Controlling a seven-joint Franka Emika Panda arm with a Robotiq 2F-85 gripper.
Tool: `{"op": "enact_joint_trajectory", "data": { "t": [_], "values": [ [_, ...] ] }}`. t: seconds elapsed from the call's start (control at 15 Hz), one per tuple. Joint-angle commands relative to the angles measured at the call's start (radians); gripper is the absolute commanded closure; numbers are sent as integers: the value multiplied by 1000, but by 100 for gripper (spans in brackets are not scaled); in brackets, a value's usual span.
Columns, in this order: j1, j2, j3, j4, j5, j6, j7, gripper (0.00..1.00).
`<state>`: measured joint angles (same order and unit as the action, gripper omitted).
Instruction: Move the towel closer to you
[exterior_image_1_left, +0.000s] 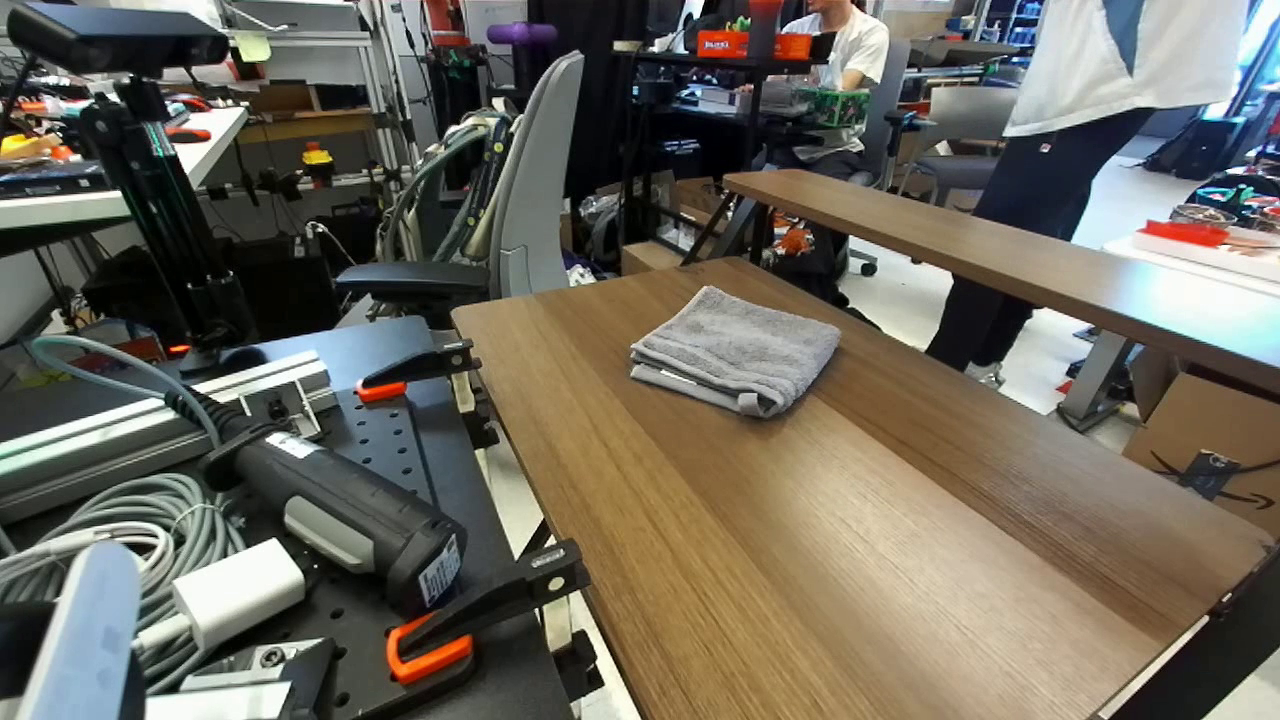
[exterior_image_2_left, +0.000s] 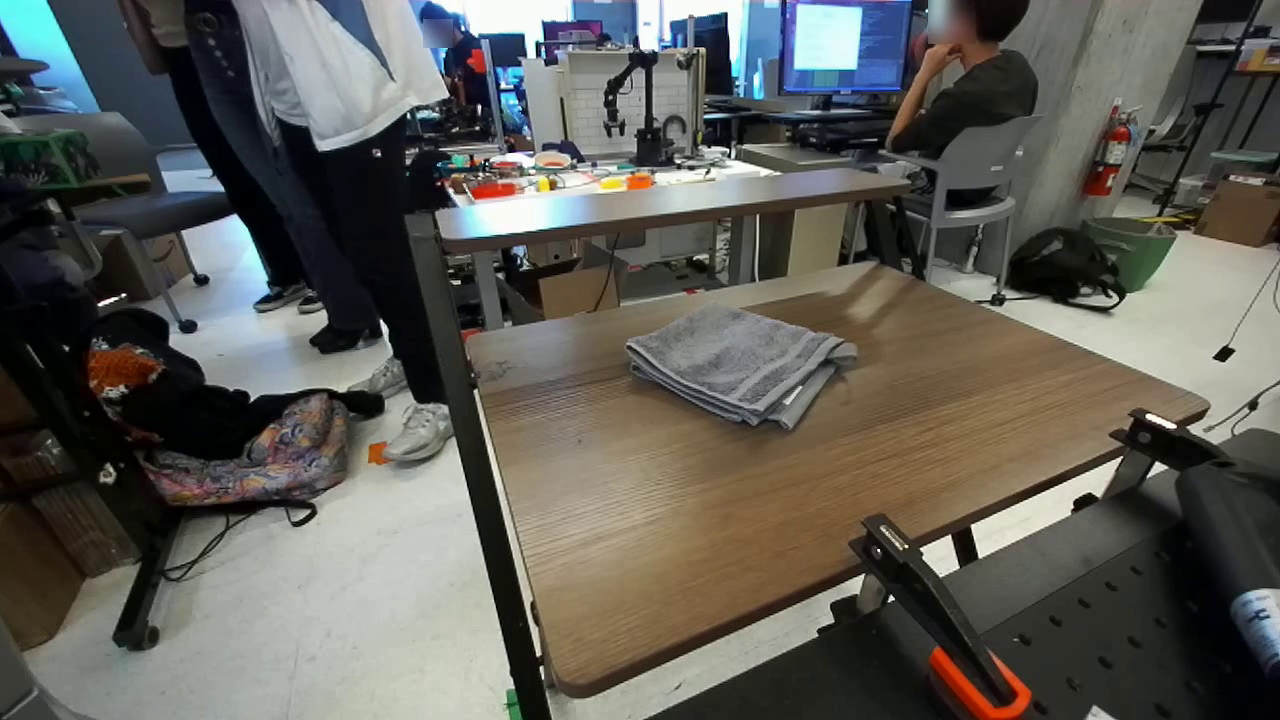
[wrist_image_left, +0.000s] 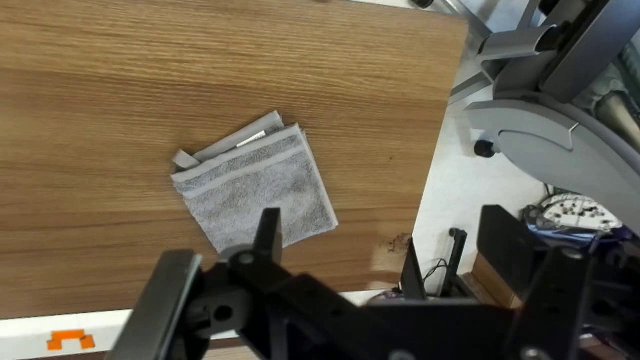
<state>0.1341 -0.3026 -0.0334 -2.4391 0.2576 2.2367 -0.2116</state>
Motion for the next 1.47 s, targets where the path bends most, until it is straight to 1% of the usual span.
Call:
{"op": "enact_joint_trajectory", "data": {
  "t": [0.0,0.2,0.33,0.4,0.6,0.73,1.0,1.2,1.4],
  "values": [
    [-15,113,21,-19,1,185,2,0],
    [-15,250,29,-18,-4,338,4,0],
    [-20,352,39,6,-11,435,25,0],
    [-23,396,43,19,-14,465,33,0],
    [-33,556,48,83,-63,577,99,0],
    [-22,654,30,136,-129,636,179,0],
    [16,797,-15,241,-226,658,305,0],
    [27,869,-21,311,-231,634,354,0],
    [38,920,-26,355,-229,628,374,0]
  ]
}}
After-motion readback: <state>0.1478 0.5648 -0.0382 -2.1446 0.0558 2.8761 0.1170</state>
